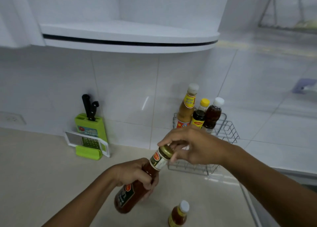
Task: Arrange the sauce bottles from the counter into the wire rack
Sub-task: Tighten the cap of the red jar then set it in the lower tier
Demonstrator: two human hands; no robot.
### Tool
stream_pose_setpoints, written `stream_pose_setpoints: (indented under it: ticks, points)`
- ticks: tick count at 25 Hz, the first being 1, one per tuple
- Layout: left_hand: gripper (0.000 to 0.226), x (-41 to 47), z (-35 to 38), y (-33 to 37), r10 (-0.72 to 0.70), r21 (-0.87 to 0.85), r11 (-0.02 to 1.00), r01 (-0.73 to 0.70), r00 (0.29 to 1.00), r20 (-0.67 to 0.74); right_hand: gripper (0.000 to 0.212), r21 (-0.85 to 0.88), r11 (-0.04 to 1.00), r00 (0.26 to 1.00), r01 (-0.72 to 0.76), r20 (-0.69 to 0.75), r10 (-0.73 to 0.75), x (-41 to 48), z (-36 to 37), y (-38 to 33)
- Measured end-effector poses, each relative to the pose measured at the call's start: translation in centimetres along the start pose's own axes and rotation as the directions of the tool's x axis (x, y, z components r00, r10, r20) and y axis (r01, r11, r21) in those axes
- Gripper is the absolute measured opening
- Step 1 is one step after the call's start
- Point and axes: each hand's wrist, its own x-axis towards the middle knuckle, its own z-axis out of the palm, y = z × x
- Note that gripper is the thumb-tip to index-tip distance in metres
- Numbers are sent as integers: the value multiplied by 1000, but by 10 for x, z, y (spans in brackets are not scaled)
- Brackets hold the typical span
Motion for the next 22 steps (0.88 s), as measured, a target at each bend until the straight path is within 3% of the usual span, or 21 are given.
stream_pose_setpoints:
  ticks: [2, 5, 8, 10, 12, 14, 15, 17, 19, 21, 22]
  points:
    - [12, 1, 3, 18, 26, 77, 997, -20, 996, -85, 37, -133, 991, 999, -10, -52, 3, -2, -11, -5]
    - [9, 6, 14, 41, 69, 81, 995, -56, 984, -167, 46, -428, 901, 969, 71, -183, -163, 0, -6, -8]
    - [10, 12, 25, 54, 12, 17, 1000, -8, 970, -242, 44, -455, 890, 958, 21, -244, -148, 7, -3, -5]
    - [10, 18, 32, 58, -43, 96, 990, 100, 879, -476, 49, -463, 880, 955, -106, -294, -39, 10, -5, -3]
    - [16, 26, 42, 62, -14, 242, 931, 273, 689, -724, 51, -460, 851, 930, -252, -358, 82, 7, -3, -1]
    - [19, 34, 52, 66, 124, 429, 775, 464, 555, -823, 45, -390, 850, 898, -354, -396, 192, 3, -2, 3]
    - [18, 36, 54, 66, 158, 467, 738, 486, 548, -821, 45, -343, 870, 898, -354, -384, 214, 1, -3, 4]
    - [15, 35, 47, 70, 96, 434, 832, 347, 680, -727, 41, -250, 934, 930, -255, -330, 165, -5, -10, 3]
    - [9, 33, 37, 77, 53, 260, 963, 76, 889, -454, 30, -235, 964, 955, -126, -292, 53, -7, -20, -6]
    - [15, 33, 32, 83, 74, 124, 992, -36, 946, -314, 34, -316, 941, 954, -118, -300, 18, -3, -26, -10]
    - [15, 37, 34, 86, 78, 132, 991, -31, 927, -367, 34, -375, 912, 944, -164, -328, 35, -1, -27, -9]
